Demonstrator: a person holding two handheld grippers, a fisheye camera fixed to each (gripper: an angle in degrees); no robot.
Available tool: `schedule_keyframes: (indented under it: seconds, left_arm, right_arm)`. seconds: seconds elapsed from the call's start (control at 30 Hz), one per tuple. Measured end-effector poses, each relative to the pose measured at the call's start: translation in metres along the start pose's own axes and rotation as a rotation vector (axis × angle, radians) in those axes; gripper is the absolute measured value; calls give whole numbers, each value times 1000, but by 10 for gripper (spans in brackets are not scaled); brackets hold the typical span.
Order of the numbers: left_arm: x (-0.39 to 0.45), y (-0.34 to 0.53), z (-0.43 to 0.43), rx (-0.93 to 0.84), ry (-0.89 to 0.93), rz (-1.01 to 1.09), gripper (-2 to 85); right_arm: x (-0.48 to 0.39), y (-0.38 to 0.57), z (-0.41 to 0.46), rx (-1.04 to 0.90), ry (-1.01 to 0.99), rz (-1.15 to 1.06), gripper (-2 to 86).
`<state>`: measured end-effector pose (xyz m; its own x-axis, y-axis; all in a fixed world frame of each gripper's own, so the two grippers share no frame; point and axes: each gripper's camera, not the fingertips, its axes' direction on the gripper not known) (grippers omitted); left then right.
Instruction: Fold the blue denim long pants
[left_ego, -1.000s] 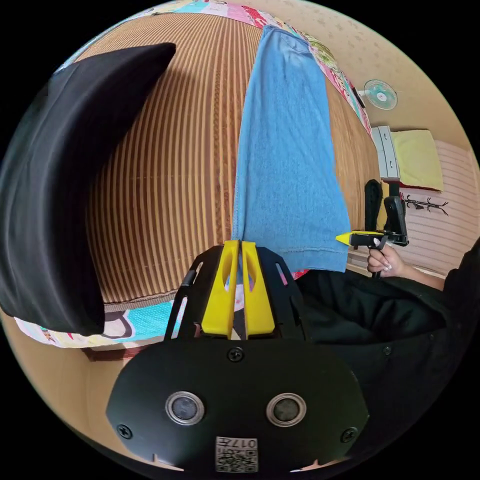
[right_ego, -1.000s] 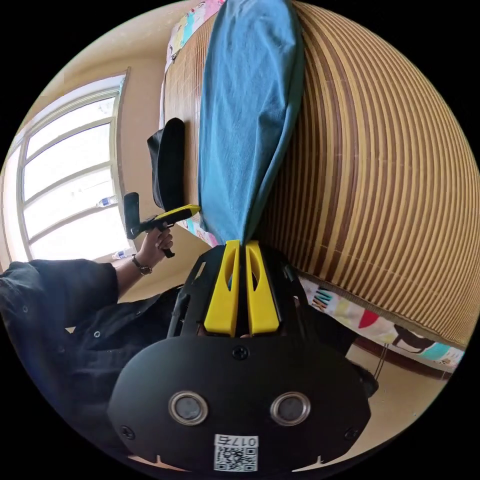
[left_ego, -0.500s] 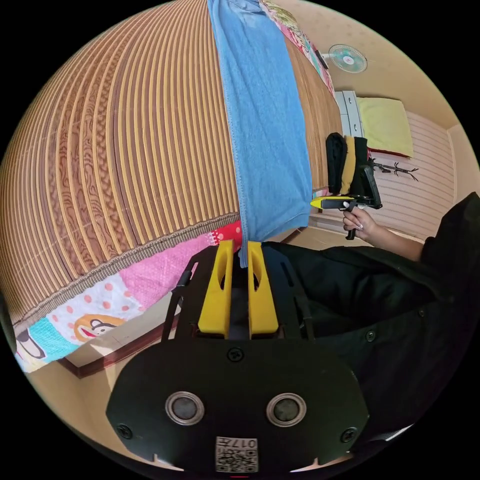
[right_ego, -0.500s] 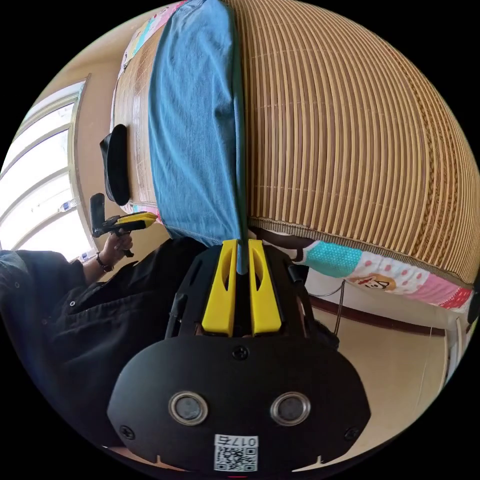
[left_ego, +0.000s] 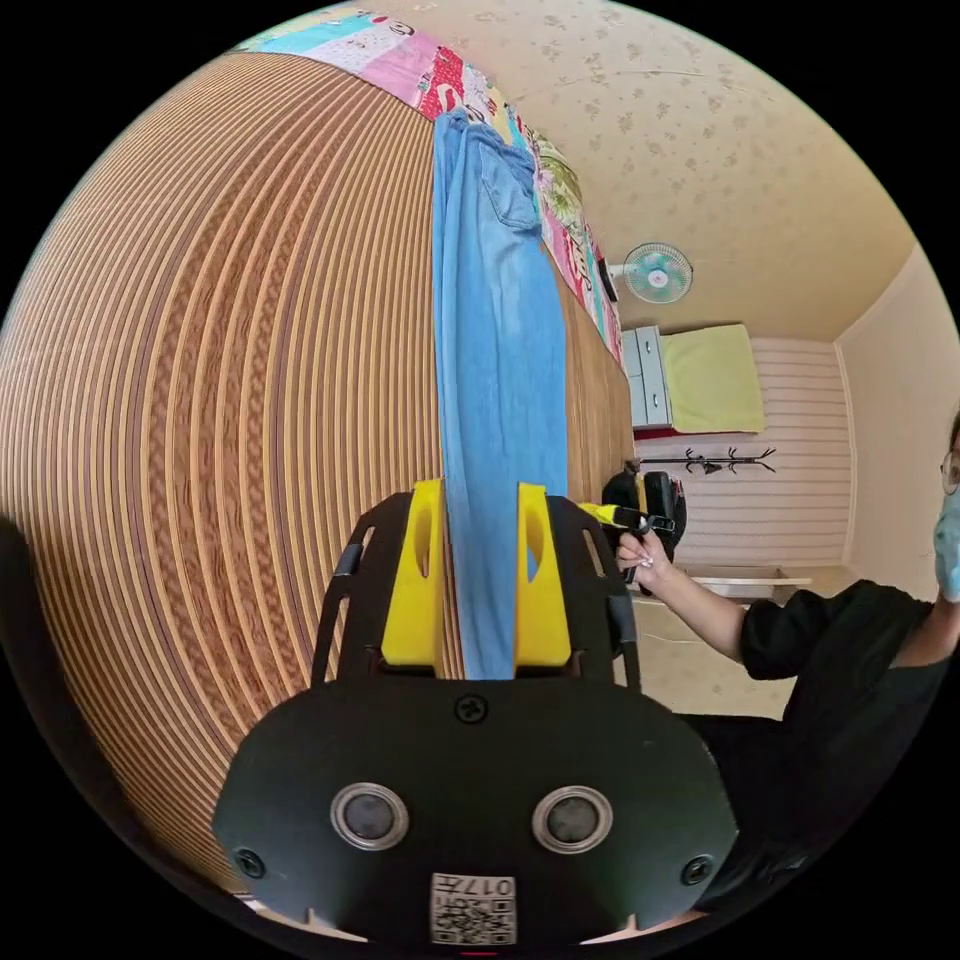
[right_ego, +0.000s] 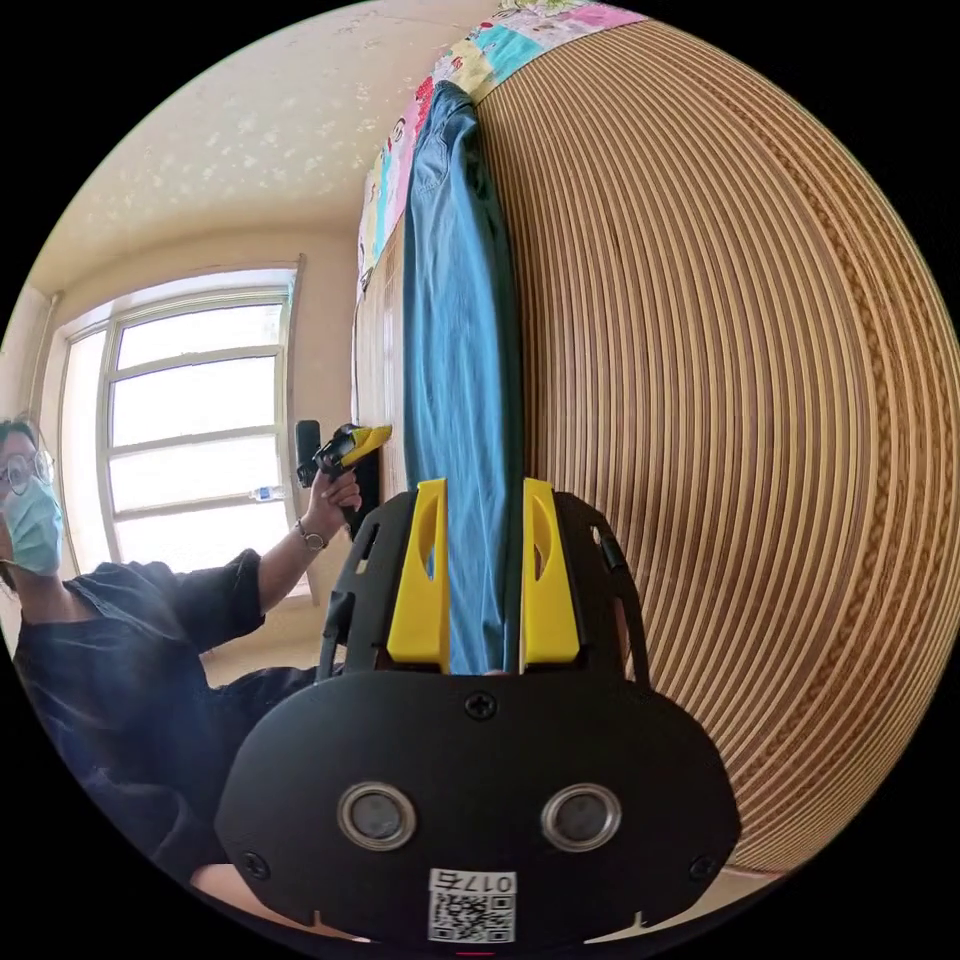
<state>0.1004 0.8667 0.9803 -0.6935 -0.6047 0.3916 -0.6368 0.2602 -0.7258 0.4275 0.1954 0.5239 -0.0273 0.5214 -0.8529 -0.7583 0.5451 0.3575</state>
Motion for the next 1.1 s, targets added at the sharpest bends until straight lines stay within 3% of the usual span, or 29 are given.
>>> schedule_keyframes:
  seconds: [0.23, 0.53, 0.97, 1.1]
  left_arm:
    - [-1, -47, 38, -121, -14, 43, 113]
    - [-20, 15, 66, -30, 161, -66, 82]
    - [-41, -18, 94, -154, 365, -27, 30]
    - [-39, -1, 85, -117, 407, -7, 1]
  right_arm:
    - [27, -61, -19, 12, -52, -7, 131]
    - [64, -17, -21, -49, -289, 69, 124]
    - [59, -52, -26, -206, -242, 13, 46]
    - [61, -42, -39, -177, -327, 6, 30]
